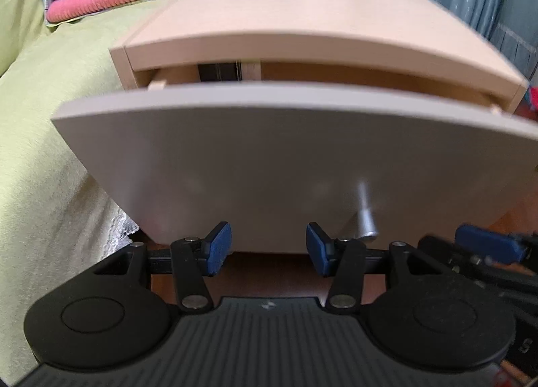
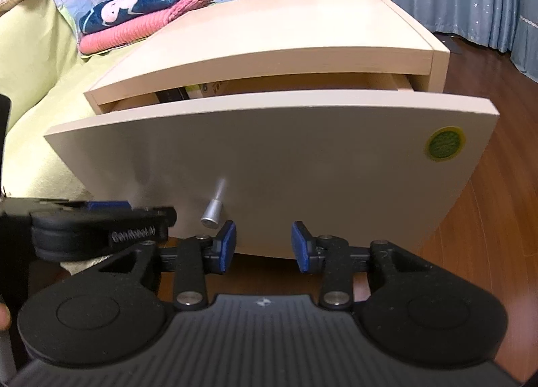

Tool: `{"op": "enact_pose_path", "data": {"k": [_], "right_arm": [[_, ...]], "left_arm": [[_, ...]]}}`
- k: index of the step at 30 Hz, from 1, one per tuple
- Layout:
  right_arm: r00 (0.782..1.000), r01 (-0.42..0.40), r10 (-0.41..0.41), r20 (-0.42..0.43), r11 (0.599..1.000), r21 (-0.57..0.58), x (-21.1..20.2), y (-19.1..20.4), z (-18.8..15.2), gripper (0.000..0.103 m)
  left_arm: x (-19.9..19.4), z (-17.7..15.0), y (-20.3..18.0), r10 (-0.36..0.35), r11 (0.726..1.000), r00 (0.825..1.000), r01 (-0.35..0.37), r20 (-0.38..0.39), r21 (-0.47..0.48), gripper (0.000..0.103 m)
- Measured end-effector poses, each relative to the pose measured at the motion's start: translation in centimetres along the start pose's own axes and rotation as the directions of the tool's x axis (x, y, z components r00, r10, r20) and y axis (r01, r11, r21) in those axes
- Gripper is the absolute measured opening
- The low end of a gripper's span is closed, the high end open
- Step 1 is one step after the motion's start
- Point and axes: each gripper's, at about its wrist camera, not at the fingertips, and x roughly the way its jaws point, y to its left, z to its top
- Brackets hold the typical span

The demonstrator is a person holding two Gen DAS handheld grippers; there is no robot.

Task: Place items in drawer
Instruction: 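Push the drawer front with both grippers until the drawer shuts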

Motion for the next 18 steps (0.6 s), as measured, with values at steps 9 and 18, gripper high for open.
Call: {"op": "enact_pose_path", "data": {"k": [9, 18], "right_arm": [[0.999, 0.023, -0.022, 0.041, 1.0, -0.015, 0.7, 0.8, 0.6, 0.03], [0.997, 0.04, -0.04, 0.068, 0.999, 0.009, 1.0, 0.6, 1.5, 0.03]], "left_arm": [[0.4, 0.3, -0.2, -0.003, 1.0, 1.0, 0.003, 0.027, 0.008, 0.054], [0.8, 0.8, 0.2, -0.007, 1.0, 1.0, 0.007, 0.027, -0.01, 0.054]]}}
